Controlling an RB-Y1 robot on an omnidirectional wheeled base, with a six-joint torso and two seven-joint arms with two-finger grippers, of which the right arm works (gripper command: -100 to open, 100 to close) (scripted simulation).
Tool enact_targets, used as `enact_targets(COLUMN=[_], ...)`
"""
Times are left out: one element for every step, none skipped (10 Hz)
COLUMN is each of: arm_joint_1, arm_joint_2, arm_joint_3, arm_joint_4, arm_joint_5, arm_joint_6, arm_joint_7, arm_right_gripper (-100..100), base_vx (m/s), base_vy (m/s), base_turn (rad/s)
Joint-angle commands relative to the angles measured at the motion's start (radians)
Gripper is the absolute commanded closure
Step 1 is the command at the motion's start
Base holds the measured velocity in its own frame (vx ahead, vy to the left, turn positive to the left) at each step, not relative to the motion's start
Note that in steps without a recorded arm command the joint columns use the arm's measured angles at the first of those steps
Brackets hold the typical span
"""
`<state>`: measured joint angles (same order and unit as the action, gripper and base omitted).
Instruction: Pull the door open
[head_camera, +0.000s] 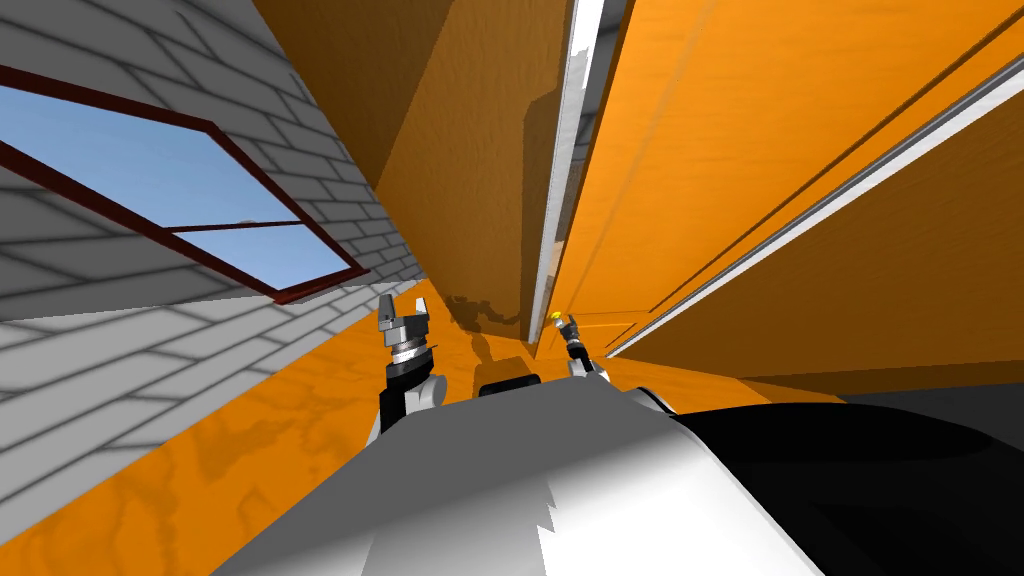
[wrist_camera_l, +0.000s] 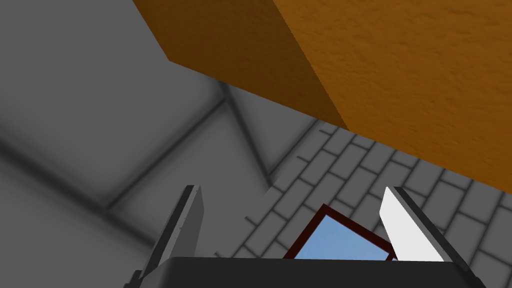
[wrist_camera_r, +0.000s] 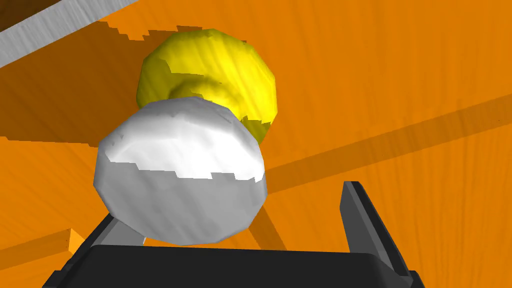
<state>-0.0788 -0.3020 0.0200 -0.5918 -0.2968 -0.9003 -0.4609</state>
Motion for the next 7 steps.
enact_targets(arm_joint_1=[-0.001, -0.001, -0.001, -0.002, -0.002, -0.002, -0.002], arm_joint_2=[0.014, 0.016, 0.019, 0.021, 0.024, 0.027, 0.027], arm_joint_3=[0.013, 0.017, 0.021, 0.026, 0.03, 0.035, 0.035], arm_joint_4=[0.004, 0.001, -0.002, -0.005, -0.009, -0.012, -0.012], arm_joint_5=[-0.009, -0.018, -0.028, -0.039, -0.05, -0.062, -0.062], arm_joint_6=[-0.004, -0.001, 0.002, 0.005, 0.008, 0.012, 0.012], arm_joint_7=[-0.034, -0.059, -0.084, -0.113, -0.142, -0.17, -0.178], arm_right_gripper=[-100, -100, -100, -100, -100, -100, -100], base_vx=[-0.098, -0.071, -0.066, -0.077, -0.075, -0.068, -0.047], base_vy=[0.038, 0.024, 0.013, -0.004, -0.02, -0.015, -0.012], base_turn=[0.068, 0.048, 0.036, 0.055, 0.051, 0.044, 0.017])
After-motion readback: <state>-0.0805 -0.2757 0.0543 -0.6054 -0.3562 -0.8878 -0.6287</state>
